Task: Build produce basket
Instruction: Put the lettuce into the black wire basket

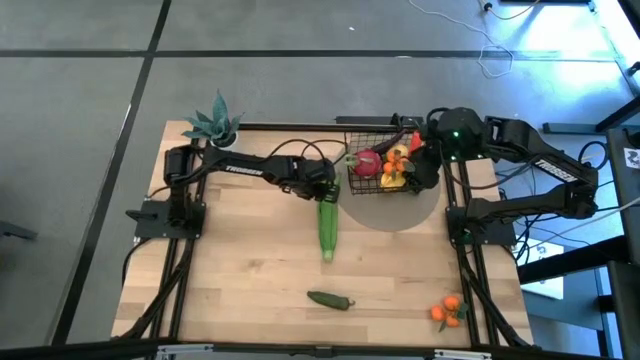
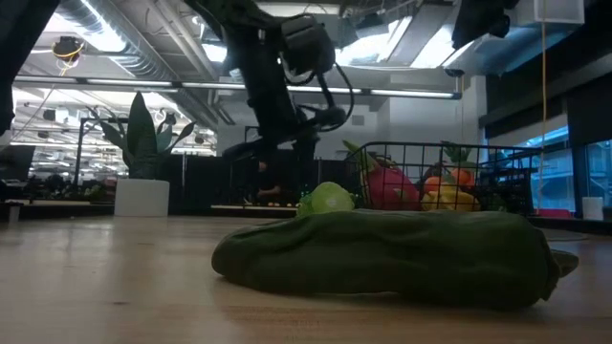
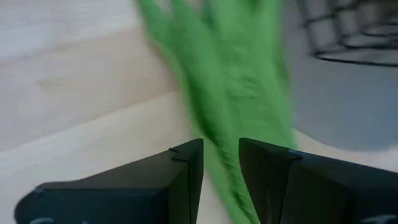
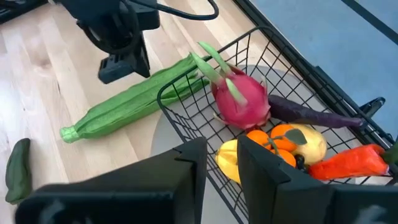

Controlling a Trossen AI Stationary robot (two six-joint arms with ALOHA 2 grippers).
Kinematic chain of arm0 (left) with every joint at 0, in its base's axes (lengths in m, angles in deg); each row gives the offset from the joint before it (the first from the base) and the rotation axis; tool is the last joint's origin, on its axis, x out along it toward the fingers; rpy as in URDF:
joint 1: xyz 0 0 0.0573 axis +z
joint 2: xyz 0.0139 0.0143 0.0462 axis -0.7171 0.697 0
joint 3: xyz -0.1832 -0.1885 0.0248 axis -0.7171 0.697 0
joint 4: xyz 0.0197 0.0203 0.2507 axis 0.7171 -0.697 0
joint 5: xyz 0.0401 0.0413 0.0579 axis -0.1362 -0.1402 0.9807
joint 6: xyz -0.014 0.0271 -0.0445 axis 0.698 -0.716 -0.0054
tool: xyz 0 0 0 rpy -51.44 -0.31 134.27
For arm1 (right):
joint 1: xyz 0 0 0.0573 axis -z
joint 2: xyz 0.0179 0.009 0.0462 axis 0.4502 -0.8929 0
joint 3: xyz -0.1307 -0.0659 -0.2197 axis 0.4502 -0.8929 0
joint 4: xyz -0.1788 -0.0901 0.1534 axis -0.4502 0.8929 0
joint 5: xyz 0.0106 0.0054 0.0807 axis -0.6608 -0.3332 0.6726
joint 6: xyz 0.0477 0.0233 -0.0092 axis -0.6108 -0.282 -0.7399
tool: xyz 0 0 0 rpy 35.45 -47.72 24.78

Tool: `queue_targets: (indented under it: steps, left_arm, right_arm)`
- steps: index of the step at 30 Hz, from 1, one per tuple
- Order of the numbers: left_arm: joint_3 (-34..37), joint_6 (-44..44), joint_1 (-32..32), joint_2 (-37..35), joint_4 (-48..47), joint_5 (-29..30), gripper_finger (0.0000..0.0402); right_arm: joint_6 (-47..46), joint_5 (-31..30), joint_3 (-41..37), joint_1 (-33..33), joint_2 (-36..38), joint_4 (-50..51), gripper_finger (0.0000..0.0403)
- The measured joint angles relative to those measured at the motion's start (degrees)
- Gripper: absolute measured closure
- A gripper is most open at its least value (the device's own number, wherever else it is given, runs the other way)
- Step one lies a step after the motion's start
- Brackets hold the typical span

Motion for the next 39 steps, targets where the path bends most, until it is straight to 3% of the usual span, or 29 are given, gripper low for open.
queue_targets:
  steps: [4,39]
  left_arm:
    - [1.62,2.30,0.83,0.00,0.01,2.09,0.0312]
    - [2.12,2.10,2.13,5.11,6.77,2.04,0.0312]
  right_arm:
    - [0.01,0.00,0.00,0.00,0.00,-0.03,0.0324]
    - [0.46,-0.09,-0.02,0.02,-0.02,-3.21,0.0324]
